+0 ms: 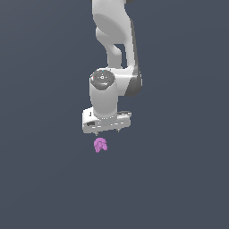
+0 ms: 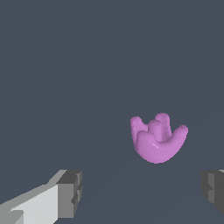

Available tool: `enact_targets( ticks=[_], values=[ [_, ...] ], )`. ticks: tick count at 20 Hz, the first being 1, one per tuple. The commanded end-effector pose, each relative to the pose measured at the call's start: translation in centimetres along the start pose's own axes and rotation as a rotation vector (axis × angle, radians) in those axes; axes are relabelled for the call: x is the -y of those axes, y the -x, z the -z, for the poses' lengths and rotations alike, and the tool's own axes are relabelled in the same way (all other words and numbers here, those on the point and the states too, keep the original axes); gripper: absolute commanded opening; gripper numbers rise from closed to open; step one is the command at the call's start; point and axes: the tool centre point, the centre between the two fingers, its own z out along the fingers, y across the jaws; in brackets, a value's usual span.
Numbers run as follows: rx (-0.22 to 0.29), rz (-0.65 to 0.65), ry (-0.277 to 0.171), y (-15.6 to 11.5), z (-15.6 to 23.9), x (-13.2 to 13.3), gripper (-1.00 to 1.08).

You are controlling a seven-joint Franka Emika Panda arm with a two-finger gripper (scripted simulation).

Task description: Pick up the object and move it to a goal position.

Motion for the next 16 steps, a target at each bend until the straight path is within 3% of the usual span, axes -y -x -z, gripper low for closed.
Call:
enact_targets(
  ticks=[1, 9, 16],
  values=[
    [0.002, 0.037, 0.000, -0.2, -1.3, -1.3, 1.00],
    [0.006, 0.113, -0.001, -0.4, -3.9, -3.9, 1.00],
    [0.007, 0.127, -0.001, -0.4, -4.5, -4.5, 1.00]
  ],
)
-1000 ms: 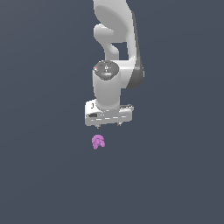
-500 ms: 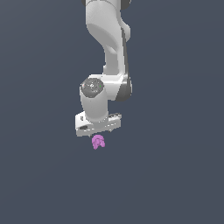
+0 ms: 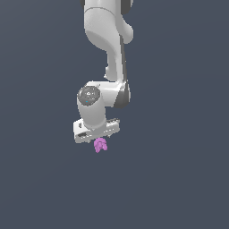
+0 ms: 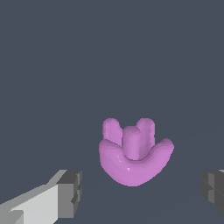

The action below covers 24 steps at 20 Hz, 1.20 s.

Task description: Pick up the object and move it to a goal position.

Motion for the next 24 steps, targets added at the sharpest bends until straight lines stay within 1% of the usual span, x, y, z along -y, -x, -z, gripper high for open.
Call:
enact_targets(
  ticks=[1, 5, 13, 18, 19, 24],
  values=[
    [0.000, 0.001, 0.000, 0.0, 0.0, 0.0, 1.00],
    [-0.001, 0.001, 0.000, 0.0, -0.9, 0.0, 1.00],
    [-0.001, 0.004, 0.000, 0.1, -4.6, 0.0, 1.00],
    [-0.001, 0.005, 0.000, -0.1, -5.0, 0.0, 1.00],
    [-0.001, 0.005, 0.000, -0.1, -5.0, 0.0, -1.00],
    [-0.001, 0.005, 0.000, -0.1, -5.0, 0.0, -1.00]
  ],
)
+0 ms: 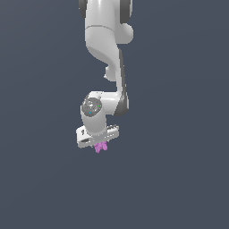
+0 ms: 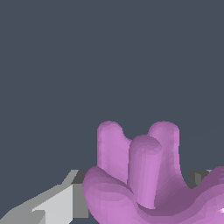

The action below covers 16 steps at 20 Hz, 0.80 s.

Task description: Pick up the object and move it to a goal position.

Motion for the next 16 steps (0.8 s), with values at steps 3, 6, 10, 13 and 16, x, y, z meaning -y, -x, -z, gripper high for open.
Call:
enact_targets(
  ticks=[3, 6, 10, 13, 16],
  values=[
    [0.000, 0.000, 0.000, 0.0, 0.0, 0.0, -1.00],
    [0.000, -0.001, 0.000, 0.0, 0.0, 0.0, -1.00],
    [-0.004, -0.011, 0.003, -0.1, 0.6, 0.3, -1.00],
    [-0.010, -0.027, 0.008, -0.3, 1.5, 0.8, -1.00],
    [-0.019, -0.050, 0.014, -0.6, 2.8, 1.6, -1.00]
  ],
)
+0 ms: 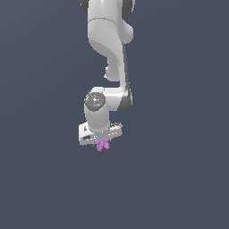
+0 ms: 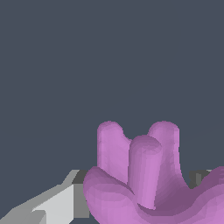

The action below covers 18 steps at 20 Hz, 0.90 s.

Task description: Pick up the object and move it to a goal position.

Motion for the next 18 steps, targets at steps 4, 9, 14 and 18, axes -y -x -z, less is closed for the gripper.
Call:
enact_targets(
  ticks=[4, 9, 14, 18],
  values=[
    [-0.021, -0.053, 0.015, -0.7, 3.0, 1.7, -1.00],
    [-0.045, -0.120, 0.034, -1.5, 6.8, 3.9, -1.00],
    [-0.072, -0.192, 0.055, -2.4, 10.8, 6.2, -1.00],
    [-0.092, -0.248, 0.072, -3.2, 13.9, 8.0, -1.00]
  ],
)
